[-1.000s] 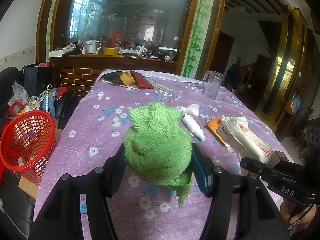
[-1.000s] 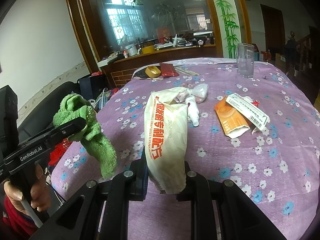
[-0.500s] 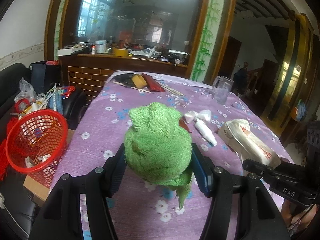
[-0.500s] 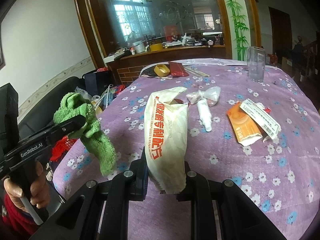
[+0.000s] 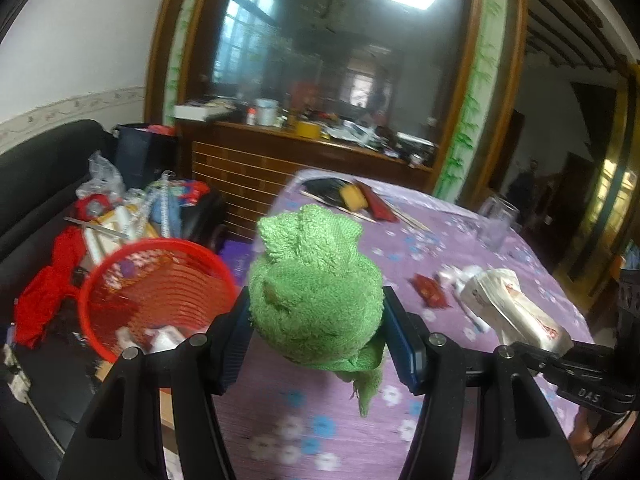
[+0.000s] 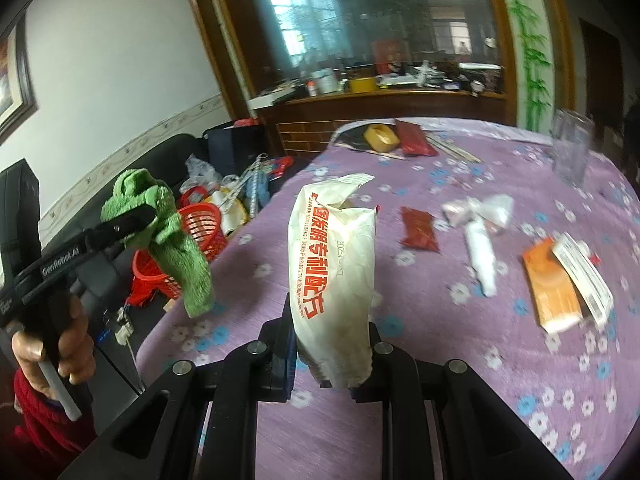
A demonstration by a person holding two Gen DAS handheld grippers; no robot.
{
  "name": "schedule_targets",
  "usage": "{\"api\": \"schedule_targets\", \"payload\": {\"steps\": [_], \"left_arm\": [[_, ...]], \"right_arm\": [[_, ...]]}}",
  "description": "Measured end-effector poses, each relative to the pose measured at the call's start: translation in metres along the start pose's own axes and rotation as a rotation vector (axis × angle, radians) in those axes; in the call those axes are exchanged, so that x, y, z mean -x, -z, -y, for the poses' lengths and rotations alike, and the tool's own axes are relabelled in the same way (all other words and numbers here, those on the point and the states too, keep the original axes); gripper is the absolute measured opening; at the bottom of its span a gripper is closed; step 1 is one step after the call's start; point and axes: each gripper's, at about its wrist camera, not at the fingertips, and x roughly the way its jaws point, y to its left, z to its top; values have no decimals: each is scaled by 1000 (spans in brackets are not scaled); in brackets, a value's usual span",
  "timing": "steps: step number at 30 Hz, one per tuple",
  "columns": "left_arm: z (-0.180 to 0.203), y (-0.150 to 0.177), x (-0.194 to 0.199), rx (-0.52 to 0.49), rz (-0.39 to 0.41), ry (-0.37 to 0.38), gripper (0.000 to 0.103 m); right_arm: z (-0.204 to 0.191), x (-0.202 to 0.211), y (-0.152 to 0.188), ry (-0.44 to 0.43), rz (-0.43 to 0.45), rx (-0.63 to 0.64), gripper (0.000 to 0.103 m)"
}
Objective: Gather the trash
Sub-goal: 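Carry the green cloth and white paper bag toward the red basket, then open both tools over the red basket to drop the cloth and bag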
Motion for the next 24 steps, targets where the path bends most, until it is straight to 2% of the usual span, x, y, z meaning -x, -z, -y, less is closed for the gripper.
{"api": "schedule_targets", "payload": {"steps": [9, 13, 24], "left_arm": [[-75, -12, 8, 65, 14, -122, 60], [-104, -14, 3, 80, 7, -174, 60], [-162, -10, -26, 125, -33, -244, 60]], "right_arm": [[-64, -38, -42, -119, -36, 106, 21], [-99, -71, -60, -161, -71, 154, 21], [-181, -160, -92, -209, -145, 257, 21]]}}
